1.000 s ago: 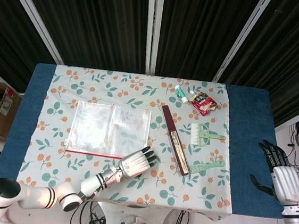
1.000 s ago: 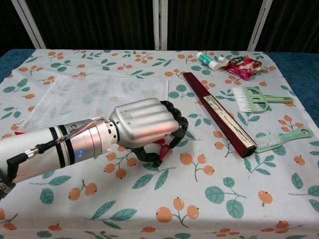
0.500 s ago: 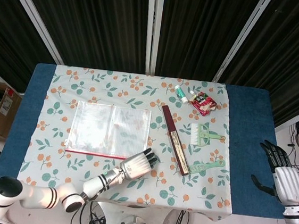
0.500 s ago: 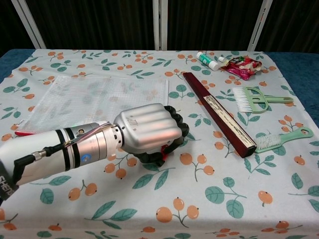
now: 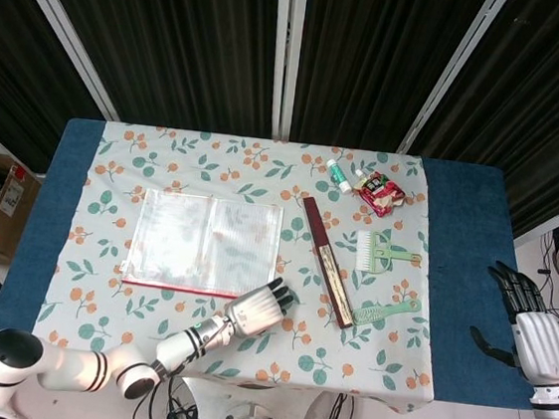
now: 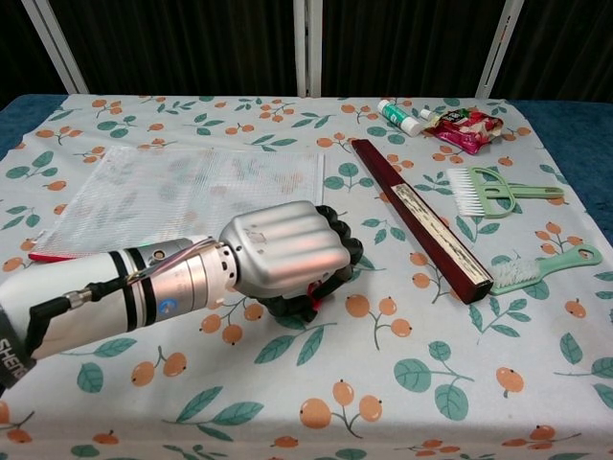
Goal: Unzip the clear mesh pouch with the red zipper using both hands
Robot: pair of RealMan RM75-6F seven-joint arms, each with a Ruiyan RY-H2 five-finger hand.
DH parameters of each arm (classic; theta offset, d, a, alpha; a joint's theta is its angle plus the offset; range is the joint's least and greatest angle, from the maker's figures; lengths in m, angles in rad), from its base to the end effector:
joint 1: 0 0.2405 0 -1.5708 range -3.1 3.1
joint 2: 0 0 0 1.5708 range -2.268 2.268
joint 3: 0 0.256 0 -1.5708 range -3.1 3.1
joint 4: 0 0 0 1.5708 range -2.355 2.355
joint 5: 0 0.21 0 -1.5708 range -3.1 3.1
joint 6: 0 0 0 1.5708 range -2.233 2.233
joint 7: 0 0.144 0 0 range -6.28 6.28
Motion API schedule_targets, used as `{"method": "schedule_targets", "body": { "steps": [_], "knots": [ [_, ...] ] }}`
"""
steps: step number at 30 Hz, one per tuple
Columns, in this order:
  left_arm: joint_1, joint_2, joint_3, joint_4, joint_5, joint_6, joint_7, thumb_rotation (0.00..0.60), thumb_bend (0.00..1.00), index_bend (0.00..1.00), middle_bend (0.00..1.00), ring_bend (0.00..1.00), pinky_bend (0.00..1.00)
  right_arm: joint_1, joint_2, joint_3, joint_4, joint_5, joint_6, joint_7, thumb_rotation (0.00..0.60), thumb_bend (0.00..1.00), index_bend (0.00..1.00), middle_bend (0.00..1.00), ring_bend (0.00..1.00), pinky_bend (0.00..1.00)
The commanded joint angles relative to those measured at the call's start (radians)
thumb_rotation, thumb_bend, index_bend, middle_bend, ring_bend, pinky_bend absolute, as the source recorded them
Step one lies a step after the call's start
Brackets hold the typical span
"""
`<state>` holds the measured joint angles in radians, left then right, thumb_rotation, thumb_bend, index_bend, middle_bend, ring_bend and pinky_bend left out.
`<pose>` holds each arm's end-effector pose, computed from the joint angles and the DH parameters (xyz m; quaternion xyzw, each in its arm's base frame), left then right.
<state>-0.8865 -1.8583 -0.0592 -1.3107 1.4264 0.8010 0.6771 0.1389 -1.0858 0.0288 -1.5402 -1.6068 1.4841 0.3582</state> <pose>-0.0677 0.2722 -0.1363 -0.9065 -0.0831 -0.3110 0.2734 -0.3058 -0.1939 0.1675 0.5881 -0.4336 0.4783 0.4873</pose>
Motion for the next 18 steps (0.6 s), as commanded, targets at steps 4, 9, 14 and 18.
{"method": "schedule_targets", "body": {
  "steps": [4,9,14,18],
  "knots": [
    [0.018,0.012,-0.001,-0.026,-0.007,0.040,-0.013,0.600,0.37,0.64,0.24,0.17,0.18,0.003,0.001,0.002,-0.002,-0.008,0.004,0.005,0.600,0.19,0.00,0.02,0.00,0.00],
    [0.039,0.030,-0.007,-0.058,0.004,0.097,-0.040,0.600,0.37,0.64,0.25,0.17,0.18,0.009,0.003,0.004,-0.008,-0.013,0.001,0.001,0.600,0.20,0.00,0.02,0.00,0.00],
    [0.064,0.048,-0.014,-0.095,0.018,0.159,-0.079,0.600,0.38,0.64,0.28,0.19,0.18,0.018,0.005,0.006,-0.016,-0.018,-0.005,0.000,0.600,0.19,0.00,0.02,0.00,0.00],
    [0.101,0.062,-0.016,-0.128,0.046,0.243,-0.138,0.600,0.37,0.64,0.37,0.27,0.19,0.045,0.015,0.010,-0.028,-0.030,-0.034,-0.003,0.600,0.20,0.00,0.02,0.00,0.00]
  ]
}}
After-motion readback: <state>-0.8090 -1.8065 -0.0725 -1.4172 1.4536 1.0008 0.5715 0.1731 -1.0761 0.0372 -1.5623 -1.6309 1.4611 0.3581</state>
